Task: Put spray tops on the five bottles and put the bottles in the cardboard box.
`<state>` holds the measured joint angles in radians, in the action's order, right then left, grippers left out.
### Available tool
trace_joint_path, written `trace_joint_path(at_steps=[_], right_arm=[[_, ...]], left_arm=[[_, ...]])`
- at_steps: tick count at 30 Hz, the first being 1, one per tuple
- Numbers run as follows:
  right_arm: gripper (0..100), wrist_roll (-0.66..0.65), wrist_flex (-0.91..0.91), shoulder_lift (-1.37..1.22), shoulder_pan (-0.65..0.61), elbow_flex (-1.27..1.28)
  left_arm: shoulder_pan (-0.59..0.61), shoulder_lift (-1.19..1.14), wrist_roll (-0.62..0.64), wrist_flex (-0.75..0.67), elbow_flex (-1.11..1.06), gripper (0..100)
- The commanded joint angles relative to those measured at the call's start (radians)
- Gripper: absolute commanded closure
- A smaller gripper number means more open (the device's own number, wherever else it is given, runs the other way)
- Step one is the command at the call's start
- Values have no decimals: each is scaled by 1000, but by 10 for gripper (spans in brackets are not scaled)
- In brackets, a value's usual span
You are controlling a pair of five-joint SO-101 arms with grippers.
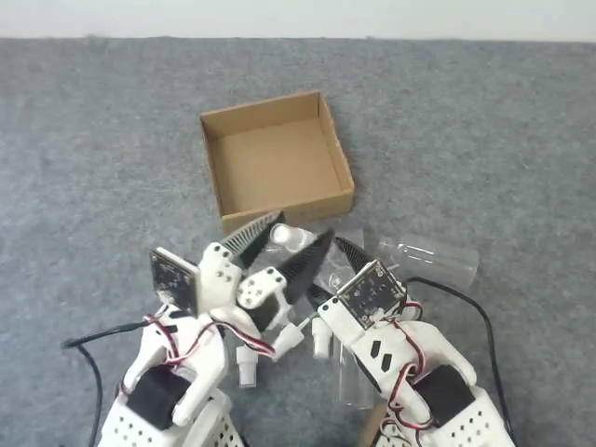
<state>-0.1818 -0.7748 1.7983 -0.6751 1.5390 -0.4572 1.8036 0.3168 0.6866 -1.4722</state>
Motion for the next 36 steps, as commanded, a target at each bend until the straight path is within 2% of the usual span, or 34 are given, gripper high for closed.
trace_joint_path(at_steps=[1, 6, 13, 16, 22, 25, 31, 36], right_arm=[[993, 2, 13, 18, -12, -21], [993, -25, 21, 18, -12, -2], [993, -34, 22, 18, -12, -8], [993, -32, 51, 18, -13, -11], [993, -31, 107, 18, -13, -11], [993, -31, 107, 18, -18, -14], [993, -31, 107, 18, -93, -44], [993, -35, 105, 18, -97, -37]], left_arm=[[63, 18, 28, -32, 73, 776], [133, 18, 75, -28, 114, 776], [351, 18, 164, -32, 147, 776], [405, 18, 180, -32, 139, 776], [404, 18, 180, -34, 101, 776], [399, 15, 180, -89, 61, 776], [292, 15, 61, -181, -53, 776], [218, 15, 51, -170, -73, 776]])
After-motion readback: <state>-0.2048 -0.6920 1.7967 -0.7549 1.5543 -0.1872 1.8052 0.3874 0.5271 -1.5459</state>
